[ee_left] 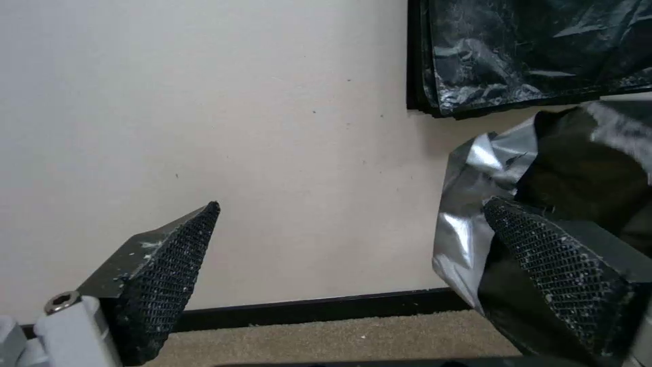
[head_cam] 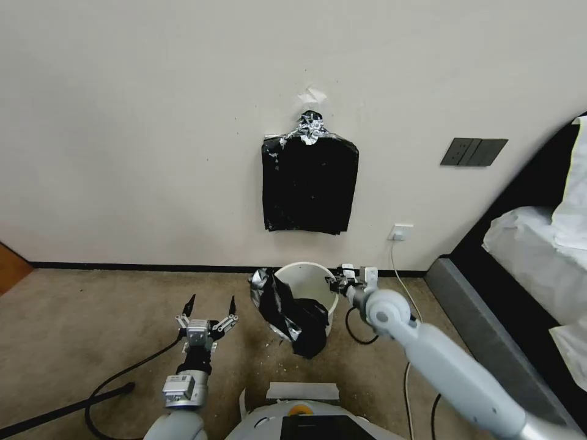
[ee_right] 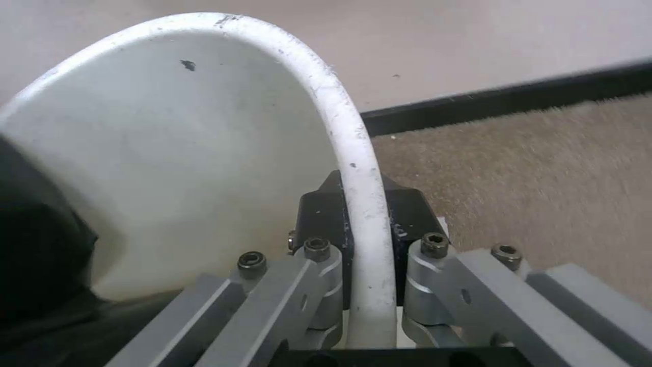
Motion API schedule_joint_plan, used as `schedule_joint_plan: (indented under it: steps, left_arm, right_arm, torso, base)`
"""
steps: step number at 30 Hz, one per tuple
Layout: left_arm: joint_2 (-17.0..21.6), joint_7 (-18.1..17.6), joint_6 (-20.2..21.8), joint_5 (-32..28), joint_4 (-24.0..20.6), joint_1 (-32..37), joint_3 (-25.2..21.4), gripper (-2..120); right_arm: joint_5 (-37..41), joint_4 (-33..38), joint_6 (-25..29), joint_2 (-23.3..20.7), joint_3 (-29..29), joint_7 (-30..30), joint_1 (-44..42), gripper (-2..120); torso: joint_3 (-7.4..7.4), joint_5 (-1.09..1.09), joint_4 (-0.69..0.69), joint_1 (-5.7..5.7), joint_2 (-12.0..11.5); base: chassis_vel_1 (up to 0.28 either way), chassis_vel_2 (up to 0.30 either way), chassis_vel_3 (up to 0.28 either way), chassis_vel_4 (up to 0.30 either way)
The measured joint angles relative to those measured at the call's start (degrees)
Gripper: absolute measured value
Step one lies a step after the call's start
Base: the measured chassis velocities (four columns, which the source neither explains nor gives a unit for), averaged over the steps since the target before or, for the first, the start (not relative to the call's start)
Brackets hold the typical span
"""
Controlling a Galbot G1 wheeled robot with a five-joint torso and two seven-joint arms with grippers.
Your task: Place a trash bag onto the trash bin.
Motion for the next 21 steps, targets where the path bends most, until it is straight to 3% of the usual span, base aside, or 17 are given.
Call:
schedule_joint_plan:
  steps: [6,21]
  left_arm:
    - [1.0,0.0,0.0,-1.2,-0.3,0.2,-0.9,100]
    - [-0.1,0.0,0.5,-1.2,-0.5,0.2,-0.4,100]
  right_arm:
    - [-7.1,0.2,5.5,6.8,1.8,0.5,-7.7,5]
    - [-14.3,-4.2,10.9,12.2,0.5,-3.3,-13.6,5]
  torso:
    - [0.00,-0.05,0.01,0.00,0.0]
    - [0.00,-0.03,0.02,0.00,0.0]
  base:
    - [0.000,0.000,0.000,0.000]
    - [0.000,0.000,0.000,0.000]
